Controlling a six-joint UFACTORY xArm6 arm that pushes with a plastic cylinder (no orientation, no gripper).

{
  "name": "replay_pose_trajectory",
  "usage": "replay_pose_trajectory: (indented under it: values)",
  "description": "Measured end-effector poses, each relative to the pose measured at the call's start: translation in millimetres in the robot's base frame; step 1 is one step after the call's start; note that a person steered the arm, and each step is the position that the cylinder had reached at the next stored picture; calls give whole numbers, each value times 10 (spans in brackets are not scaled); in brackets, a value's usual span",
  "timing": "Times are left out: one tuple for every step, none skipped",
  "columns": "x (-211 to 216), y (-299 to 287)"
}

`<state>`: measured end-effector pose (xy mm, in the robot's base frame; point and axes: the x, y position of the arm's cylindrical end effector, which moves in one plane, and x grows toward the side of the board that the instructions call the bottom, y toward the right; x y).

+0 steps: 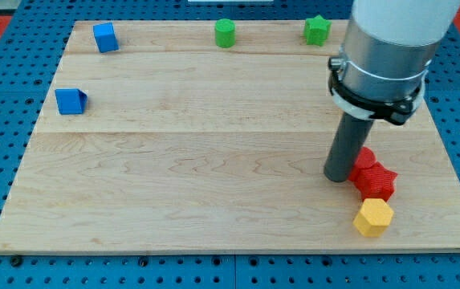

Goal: Slide the red circle towards the center right

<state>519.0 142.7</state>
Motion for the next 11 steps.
replay_pose_trajectory:
  values:
    - [-15,164]
    - [-40,276]
    - [-45,313]
    - [-46,339]
    - [-46,368]
    - [-46,415]
    - [-46,448]
    - [-46,506]
    - [-46,558]
    - [-46,601]
    - [-46,646]
